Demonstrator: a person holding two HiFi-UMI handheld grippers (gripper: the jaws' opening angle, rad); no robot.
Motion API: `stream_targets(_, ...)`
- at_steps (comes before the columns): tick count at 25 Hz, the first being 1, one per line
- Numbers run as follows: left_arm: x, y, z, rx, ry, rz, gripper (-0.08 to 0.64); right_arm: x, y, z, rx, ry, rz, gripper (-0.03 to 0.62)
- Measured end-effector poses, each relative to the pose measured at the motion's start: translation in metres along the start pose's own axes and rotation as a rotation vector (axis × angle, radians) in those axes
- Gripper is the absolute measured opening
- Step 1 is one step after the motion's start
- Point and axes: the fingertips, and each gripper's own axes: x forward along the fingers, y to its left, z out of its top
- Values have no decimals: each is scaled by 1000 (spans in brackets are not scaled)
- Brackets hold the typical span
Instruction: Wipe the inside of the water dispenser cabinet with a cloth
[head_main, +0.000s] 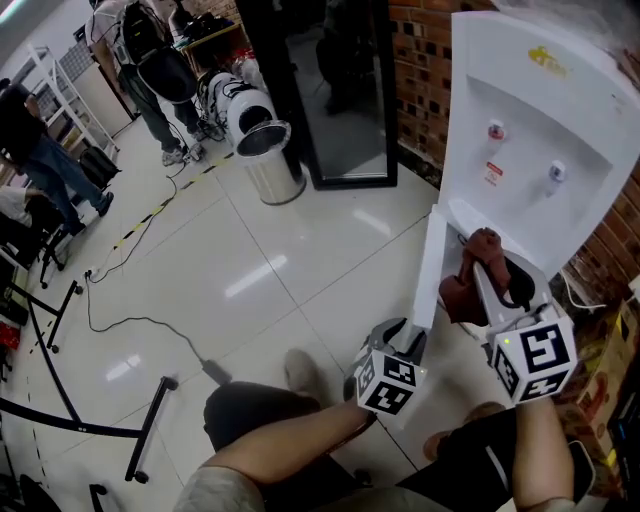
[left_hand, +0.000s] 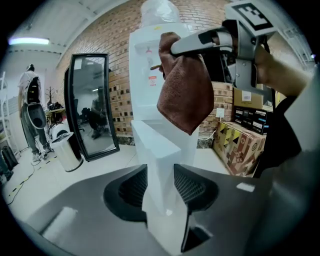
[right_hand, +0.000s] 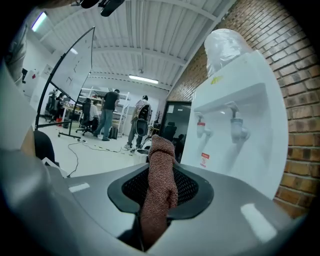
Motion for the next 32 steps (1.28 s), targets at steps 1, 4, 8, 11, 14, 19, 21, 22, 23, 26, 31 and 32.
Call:
stream_targets(1, -2, 6, -2, -6, 0, 9, 164, 6, 2, 0, -5, -2, 4, 112)
stream_targets(4, -8, 32, -10, -35, 7, 64, 114, 28, 5, 0, -22, -21, 10, 112)
stream_targets(8, -12, 76, -22, -87, 21, 168, 45, 67, 6, -8, -11, -45, 10, 112)
stream_targets(11, -14, 118, -26, -102, 23, 244, 0, 90, 19, -1, -9, -68, 50, 112)
stream_targets(14, -10, 150, -27, -95, 29, 255, 0, 100, 32, 9, -13, -76, 82, 112)
stream_targets(19, 5, 178, -34, -125, 57, 266, 0, 106, 40, 12, -31, -64, 96, 112)
stream_targets(21, 6, 183, -38, -116, 77, 244, 0, 104, 44, 15, -23, -43, 99, 112)
stream_targets(22, 7, 185, -40, -106, 93, 216, 0, 102, 48, 20, -18, -37, 104, 112)
stream_targets(23, 8, 186, -42, -95, 109, 176, 0, 100, 52, 28, -20, -39, 112, 112)
stream_targets(26, 5, 188, -42, -86, 148, 65, 23, 91, 68, 46, -72, -61, 135, 115)
stream_targets(31, -14, 181, -19, 85, 192, -51, 124, 100, 81, 26, -90, -3, 156, 115)
stream_targets(32, -18, 177, -16, 102, 188, -74, 148, 104, 83, 23, -80, 1, 173, 115)
